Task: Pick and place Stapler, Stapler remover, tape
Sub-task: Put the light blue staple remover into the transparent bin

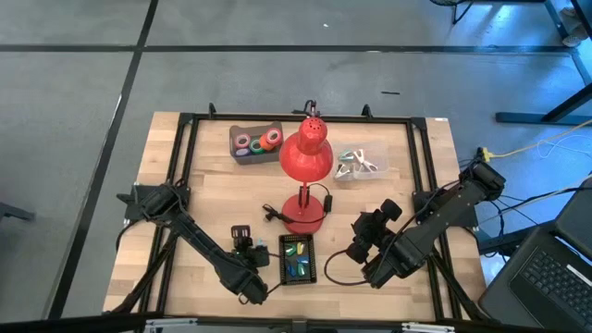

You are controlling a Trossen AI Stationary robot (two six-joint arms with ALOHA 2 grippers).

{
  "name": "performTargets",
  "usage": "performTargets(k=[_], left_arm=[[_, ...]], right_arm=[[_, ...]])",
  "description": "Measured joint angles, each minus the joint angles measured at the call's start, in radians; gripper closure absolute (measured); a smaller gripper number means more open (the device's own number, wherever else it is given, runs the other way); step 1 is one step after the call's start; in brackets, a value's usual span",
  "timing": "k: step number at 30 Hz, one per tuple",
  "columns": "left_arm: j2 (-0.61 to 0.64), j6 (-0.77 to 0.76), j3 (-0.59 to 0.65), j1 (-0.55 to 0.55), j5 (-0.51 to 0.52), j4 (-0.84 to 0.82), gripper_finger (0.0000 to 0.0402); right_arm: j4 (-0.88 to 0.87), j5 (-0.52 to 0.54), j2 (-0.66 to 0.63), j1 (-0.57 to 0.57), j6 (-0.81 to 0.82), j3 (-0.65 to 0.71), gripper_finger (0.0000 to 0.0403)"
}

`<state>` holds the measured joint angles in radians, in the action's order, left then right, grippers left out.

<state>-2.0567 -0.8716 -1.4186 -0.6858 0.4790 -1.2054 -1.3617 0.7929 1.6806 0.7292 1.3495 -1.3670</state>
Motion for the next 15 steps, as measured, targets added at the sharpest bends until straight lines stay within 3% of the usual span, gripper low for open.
performTargets(k=[15], left_arm=[[0.0, 0.012, -0.023, 0.015, 0.075, 0.034, 0.0282]], right_arm=[[0.0, 0.0, 0.0, 0.0, 0.0, 0.0, 0.0198]])
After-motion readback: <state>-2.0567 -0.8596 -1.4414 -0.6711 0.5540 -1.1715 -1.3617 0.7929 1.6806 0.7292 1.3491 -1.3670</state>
